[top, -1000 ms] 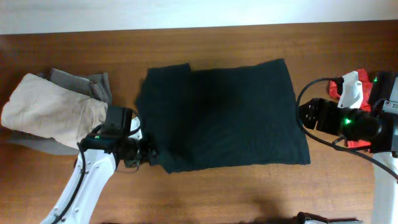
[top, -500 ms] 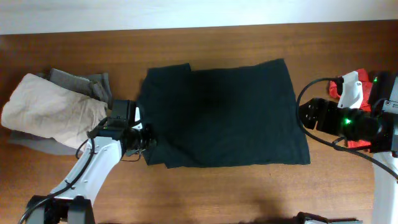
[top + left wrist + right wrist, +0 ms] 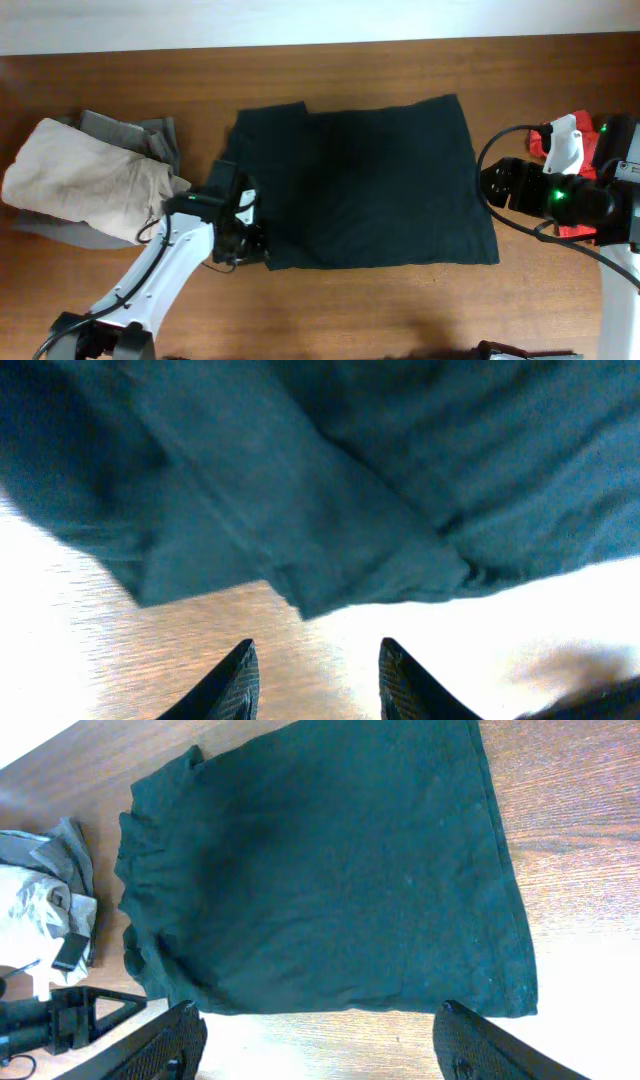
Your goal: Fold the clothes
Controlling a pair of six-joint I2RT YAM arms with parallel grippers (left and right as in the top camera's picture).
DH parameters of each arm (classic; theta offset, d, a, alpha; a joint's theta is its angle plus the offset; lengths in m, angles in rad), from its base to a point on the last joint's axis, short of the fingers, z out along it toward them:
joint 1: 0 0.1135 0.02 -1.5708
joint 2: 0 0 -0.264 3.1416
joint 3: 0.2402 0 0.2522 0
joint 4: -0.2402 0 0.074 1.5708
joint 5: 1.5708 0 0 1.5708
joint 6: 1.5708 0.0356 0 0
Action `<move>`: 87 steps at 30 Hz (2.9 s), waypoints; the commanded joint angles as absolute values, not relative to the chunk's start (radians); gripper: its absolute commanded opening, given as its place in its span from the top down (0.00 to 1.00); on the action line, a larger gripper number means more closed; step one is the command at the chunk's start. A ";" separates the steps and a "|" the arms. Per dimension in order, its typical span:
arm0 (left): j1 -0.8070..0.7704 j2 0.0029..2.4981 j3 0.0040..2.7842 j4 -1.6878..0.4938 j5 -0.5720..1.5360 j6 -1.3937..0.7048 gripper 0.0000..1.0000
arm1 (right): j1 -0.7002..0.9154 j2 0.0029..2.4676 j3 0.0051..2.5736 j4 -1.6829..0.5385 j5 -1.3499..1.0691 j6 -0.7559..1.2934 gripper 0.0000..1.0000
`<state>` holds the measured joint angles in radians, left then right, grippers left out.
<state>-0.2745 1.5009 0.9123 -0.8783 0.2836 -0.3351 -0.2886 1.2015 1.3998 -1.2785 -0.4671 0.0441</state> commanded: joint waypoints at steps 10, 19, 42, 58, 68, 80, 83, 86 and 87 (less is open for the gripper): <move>-0.299 1.535 0.836 -0.818 0.289 -0.355 0.55 | -0.293 1.200 1.395 -1.275 -0.455 0.029 0.22; -0.299 1.655 0.836 -0.778 0.293 -0.354 0.55 | -0.293 1.200 1.395 -1.276 -0.455 0.029 0.22; -0.300 1.665 0.983 -0.912 0.346 -0.271 0.99 | -0.293 1.200 1.395 -1.279 -0.432 0.030 0.22; -0.301 1.655 1.006 -1.001 0.318 -0.245 0.55 | -0.293 1.200 1.395 -1.279 -0.432 0.030 0.22; -0.301 1.672 0.916 -0.879 0.318 -0.244 0.55 | -0.293 1.200 1.395 -1.279 -0.432 0.030 0.22; -0.344 1.777 0.913 -0.848 0.315 -0.237 0.71 | -0.293 1.200 1.395 -1.279 -0.432 0.030 0.22; -0.344 1.779 0.913 -0.844 0.315 -0.237 0.84 | -0.293 1.200 1.395 -1.279 -0.432 0.030 0.22; -0.344 1.779 0.920 -0.846 0.316 -0.237 0.95 | -0.293 1.200 1.395 -1.279 -0.432 0.030 0.22; -0.344 1.778 0.923 -0.850 0.320 -0.238 0.96 | -0.293 1.200 1.395 -1.279 -0.432 0.030 0.22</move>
